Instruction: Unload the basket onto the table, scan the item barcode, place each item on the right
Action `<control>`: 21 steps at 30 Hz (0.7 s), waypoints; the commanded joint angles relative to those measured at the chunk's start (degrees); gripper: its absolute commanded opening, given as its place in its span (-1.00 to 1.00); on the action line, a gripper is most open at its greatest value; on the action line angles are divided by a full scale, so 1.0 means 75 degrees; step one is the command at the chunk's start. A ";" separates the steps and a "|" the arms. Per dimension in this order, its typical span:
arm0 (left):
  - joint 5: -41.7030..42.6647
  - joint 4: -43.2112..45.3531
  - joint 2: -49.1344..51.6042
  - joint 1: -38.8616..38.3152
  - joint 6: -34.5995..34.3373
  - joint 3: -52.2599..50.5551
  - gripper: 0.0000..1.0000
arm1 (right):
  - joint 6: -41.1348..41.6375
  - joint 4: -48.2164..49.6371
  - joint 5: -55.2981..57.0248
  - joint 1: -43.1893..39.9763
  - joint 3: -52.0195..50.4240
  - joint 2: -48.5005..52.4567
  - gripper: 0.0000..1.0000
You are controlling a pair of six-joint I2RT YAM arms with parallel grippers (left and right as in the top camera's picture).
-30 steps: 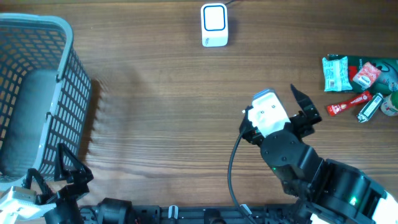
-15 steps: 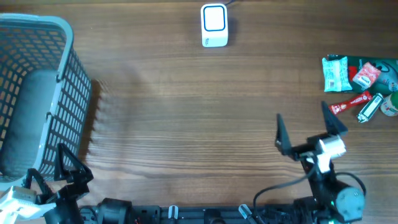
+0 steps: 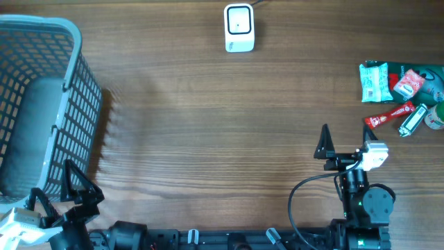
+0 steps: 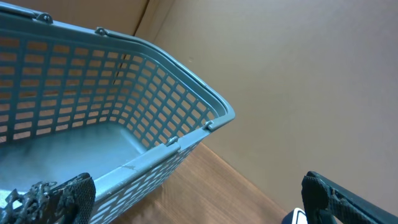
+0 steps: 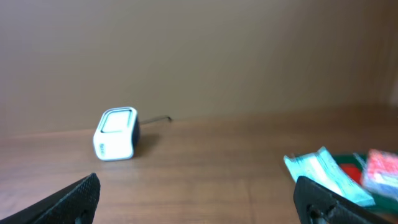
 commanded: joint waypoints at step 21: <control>0.0321 -0.0085 -0.0044 0.0044 -0.0020 -0.0589 1.00 | 0.0236 -0.0152 0.0367 -0.0064 -0.0009 -0.0076 1.00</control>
